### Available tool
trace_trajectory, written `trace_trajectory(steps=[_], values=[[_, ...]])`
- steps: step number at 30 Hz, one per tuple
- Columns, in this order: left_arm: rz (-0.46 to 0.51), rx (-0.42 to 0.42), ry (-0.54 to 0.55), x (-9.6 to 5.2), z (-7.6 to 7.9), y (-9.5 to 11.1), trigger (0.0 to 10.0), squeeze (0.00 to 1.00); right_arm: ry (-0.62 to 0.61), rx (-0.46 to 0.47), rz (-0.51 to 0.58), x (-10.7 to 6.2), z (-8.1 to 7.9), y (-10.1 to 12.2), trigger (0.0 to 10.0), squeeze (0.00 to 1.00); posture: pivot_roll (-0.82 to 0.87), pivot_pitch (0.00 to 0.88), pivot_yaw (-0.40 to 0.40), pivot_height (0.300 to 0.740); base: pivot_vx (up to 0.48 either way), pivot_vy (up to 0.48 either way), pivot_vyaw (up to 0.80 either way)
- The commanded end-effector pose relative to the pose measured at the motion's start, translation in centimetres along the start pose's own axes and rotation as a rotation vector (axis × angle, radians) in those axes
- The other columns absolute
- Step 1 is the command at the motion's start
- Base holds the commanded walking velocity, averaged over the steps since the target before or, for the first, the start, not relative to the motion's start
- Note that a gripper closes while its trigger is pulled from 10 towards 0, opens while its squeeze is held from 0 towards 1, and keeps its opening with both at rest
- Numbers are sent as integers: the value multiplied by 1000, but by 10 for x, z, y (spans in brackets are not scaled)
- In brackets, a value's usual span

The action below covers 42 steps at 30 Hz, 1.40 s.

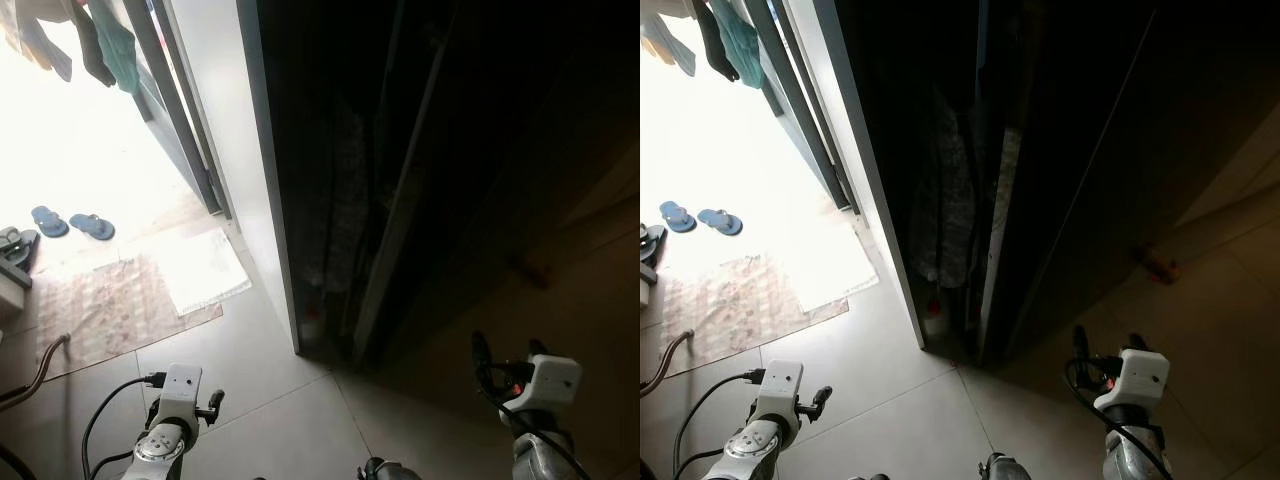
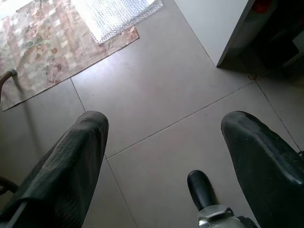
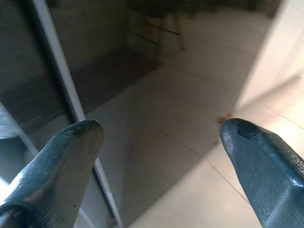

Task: Restocking fridge

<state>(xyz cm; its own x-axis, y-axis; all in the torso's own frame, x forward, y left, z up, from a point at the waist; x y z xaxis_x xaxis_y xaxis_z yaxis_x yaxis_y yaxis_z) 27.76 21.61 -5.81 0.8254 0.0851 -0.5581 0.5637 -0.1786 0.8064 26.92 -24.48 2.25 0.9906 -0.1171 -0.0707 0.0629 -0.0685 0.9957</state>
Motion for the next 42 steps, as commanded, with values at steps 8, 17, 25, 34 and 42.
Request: trace_trajectory(steps=[8, 17, 25, 34, 42], values=[[-23, 4, 2, -3, -3, -9, 10000, 0, 104, -9, -27, 18, -12, 13, 10000, 0, -198, 182, 38, 740, 0, 0, 0], [-25, 3, 6, -4, -2, -11, 10000, 0, 157, -4, -9, 33, -26, 25, 10000, 0, -194, 179, 39, 740, 0, 0, 0], [-24, 1, 10, -4, -3, -11, 10000, 0, 180, -10, 13, 44, -31, 37, 10000, 0, -188, 175, 36, 740, 0, 0, 0], [-22, -2, 11, -5, -2, -12, 10000, 0, 214, -20, 35, 56, -39, 49, 10000, 0, -184, 169, 32, 740, 0, 0, 0], [-19, -2, 11, -5, -1, -12, 10000, 0, 238, -28, 40, 65, -45, 54, 10000, 0, -179, 169, 27, 740, 0, 0, 0]])
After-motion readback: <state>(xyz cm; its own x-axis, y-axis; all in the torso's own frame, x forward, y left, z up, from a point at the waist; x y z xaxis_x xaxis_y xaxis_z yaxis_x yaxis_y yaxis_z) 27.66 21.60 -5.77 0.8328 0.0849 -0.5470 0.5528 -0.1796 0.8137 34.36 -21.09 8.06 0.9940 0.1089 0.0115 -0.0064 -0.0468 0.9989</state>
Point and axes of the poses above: a point about 5 cm out from each wrist's last joint towards the gripper, its own x axis pointing out of the wrist towards the gripper, its own y axis along the axis of the wrist's last joint, z = x × y, the point moved 4 cm from there along x, pointing out of the wrist towards the gripper, and after that the axes turned 2 degrees about x, right-handed, at the moved point
